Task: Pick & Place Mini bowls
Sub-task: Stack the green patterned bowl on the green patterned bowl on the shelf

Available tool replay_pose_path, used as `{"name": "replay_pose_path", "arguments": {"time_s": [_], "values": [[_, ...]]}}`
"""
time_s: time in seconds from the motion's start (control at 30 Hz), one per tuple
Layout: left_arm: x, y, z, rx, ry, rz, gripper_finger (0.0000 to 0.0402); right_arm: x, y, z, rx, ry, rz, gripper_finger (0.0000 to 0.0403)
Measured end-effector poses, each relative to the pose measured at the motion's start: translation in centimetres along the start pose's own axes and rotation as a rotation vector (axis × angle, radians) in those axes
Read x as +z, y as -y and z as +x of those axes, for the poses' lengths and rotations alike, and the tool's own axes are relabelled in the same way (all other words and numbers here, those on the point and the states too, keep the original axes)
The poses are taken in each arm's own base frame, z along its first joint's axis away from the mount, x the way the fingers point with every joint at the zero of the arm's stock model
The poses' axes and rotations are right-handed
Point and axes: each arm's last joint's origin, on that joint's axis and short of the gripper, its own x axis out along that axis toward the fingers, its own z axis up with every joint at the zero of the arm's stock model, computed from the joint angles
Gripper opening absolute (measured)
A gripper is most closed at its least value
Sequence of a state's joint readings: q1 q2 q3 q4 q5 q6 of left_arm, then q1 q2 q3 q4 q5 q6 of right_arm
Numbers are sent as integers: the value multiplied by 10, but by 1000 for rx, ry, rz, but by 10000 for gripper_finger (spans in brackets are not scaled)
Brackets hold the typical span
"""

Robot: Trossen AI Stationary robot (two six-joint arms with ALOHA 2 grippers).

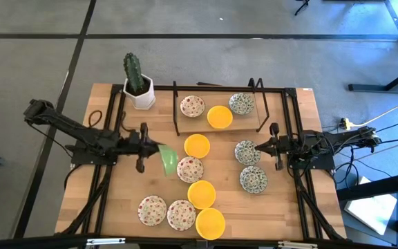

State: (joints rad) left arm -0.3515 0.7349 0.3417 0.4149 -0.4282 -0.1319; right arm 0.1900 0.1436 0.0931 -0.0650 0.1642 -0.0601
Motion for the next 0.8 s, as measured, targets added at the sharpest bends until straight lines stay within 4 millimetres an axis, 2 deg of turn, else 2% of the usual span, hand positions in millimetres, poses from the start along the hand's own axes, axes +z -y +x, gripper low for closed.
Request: {"name": "replay_pose_path", "arguments": {"time_s": [0.1,0.2,0.3,0.47,0.63,0.73,0.8], "values": [[37,7,14,79,42,80,6,0,0,0,0,2,4,8],[80,10,31,236,38,138,6,0,0,0,0,1,3,8],[114,7,53,388,-90,210,6,0,0,0,0,1,-1,8],[170,-16,95,455,-321,245,6,0,0,0,-1,3,-4,8],[190,-56,140,437,-567,197,6,3,0,0,-2,27,1,8],[187,-83,161,396,-727,167,6,5,0,0,-3,48,8,8],[178,-101,174,367,-832,158,6,5,0,0,-3,54,10,8]]}}
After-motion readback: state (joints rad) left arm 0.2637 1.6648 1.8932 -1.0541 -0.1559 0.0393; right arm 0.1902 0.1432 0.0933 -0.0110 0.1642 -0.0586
